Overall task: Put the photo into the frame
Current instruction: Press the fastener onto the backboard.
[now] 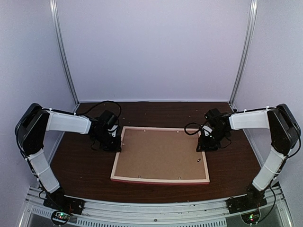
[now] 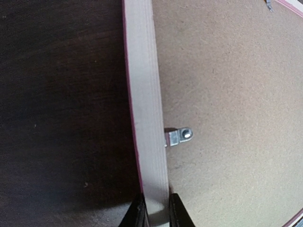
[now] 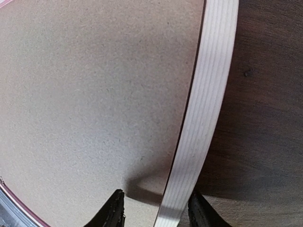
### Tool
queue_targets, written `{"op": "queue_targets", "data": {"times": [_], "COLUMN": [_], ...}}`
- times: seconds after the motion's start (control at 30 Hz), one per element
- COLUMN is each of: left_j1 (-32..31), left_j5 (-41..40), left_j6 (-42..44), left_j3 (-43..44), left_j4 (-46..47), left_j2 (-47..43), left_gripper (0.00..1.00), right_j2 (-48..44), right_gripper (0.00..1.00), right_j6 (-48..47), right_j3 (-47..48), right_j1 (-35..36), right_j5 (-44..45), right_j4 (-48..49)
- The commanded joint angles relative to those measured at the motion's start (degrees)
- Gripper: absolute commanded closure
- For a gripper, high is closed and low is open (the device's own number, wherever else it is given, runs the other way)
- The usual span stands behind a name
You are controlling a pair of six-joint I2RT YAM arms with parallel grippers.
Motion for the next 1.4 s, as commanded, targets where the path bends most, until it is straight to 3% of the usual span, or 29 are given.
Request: {"op": "queue_targets", "data": {"times": [0.0,0.3,0.57,1.07,1.37], "left_j1": [-1.66,-4.04,-4.39,-4.47,-4.43], "left_j5": [-2.72,-4.85,-5.24,-4.62,-4.53], "left_j6": [-1.5,-3.52,-3.53,-2.83,-2.48], "left_j3": [-1.94,-2.65,-2.67,-2.14,-2.01], "left_j4": [-1.4,-1.44,-1.37,-1.4,-1.73], "left_j2": [-1.1,-1.41,-1.32,-0.53,-0.53], "left_gripper": [0.84,0.83,0.83,0.83,0.83], "right_j2": [-2.63,-8.67,-9.77,-6.17,-5.69], "right_gripper": [0.52,0.44,0.43,0.5,0.61], "right_j6": [1.56,5.03,7.89,10.21,6.66], "right_j3": [-0.68,-7.27,-11.08,-9.12,-8.98], "right_j1": [0.65,4.46,7.52,8.26,8.14], "right_j5": [-0.65,0.78,2.94,5.38,4.61], "right_j4": [-0.77,-0.66,1.18,2.64,0.78]}}
